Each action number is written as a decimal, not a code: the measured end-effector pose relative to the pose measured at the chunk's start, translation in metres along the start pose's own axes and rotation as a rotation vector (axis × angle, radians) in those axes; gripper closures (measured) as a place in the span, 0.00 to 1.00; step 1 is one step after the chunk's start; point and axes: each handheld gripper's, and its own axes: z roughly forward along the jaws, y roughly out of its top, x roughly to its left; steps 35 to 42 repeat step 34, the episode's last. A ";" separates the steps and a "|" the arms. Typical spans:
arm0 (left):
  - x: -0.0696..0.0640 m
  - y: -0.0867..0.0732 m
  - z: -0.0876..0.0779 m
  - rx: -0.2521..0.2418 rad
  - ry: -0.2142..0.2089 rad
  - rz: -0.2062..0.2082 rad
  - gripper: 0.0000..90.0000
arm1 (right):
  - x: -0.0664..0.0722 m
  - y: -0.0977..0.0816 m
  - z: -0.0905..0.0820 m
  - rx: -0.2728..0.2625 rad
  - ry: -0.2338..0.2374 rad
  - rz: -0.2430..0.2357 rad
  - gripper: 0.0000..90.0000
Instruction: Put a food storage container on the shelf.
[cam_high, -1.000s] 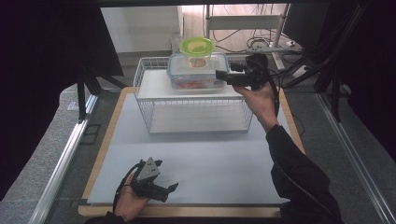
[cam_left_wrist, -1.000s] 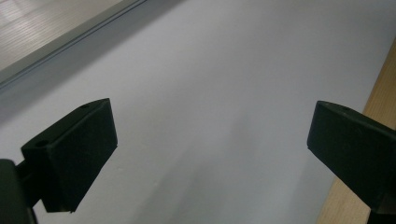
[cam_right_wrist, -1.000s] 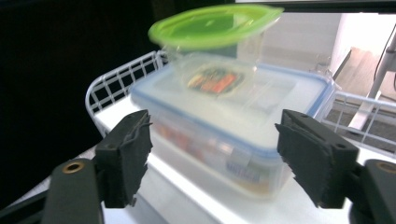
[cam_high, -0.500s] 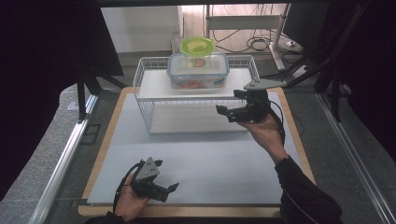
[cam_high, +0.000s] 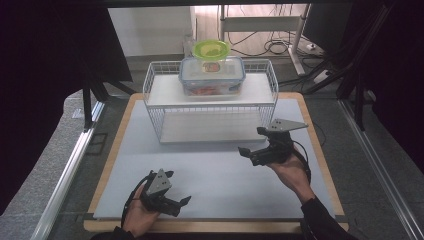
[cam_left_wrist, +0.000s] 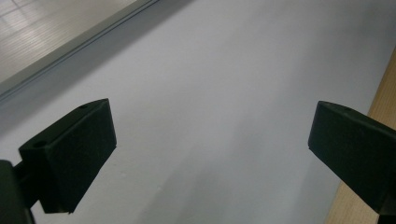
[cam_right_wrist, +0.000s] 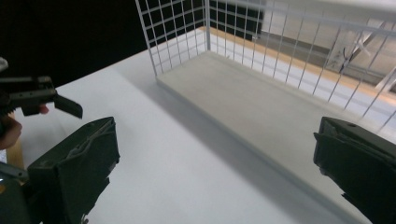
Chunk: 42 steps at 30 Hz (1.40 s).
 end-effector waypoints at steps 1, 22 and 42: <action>0.000 0.000 0.000 -0.001 0.003 0.005 0.01 | 0.001 -0.004 0.000 0.009 0.000 0.003 0.00; -0.003 0.000 0.000 0.022 0.038 0.032 0.04 | 0.003 -0.086 0.004 0.157 -0.065 0.006 0.00; -0.002 0.002 -0.001 0.063 0.046 0.009 0.10 | 0.003 -0.107 0.012 0.254 -0.059 -0.008 0.01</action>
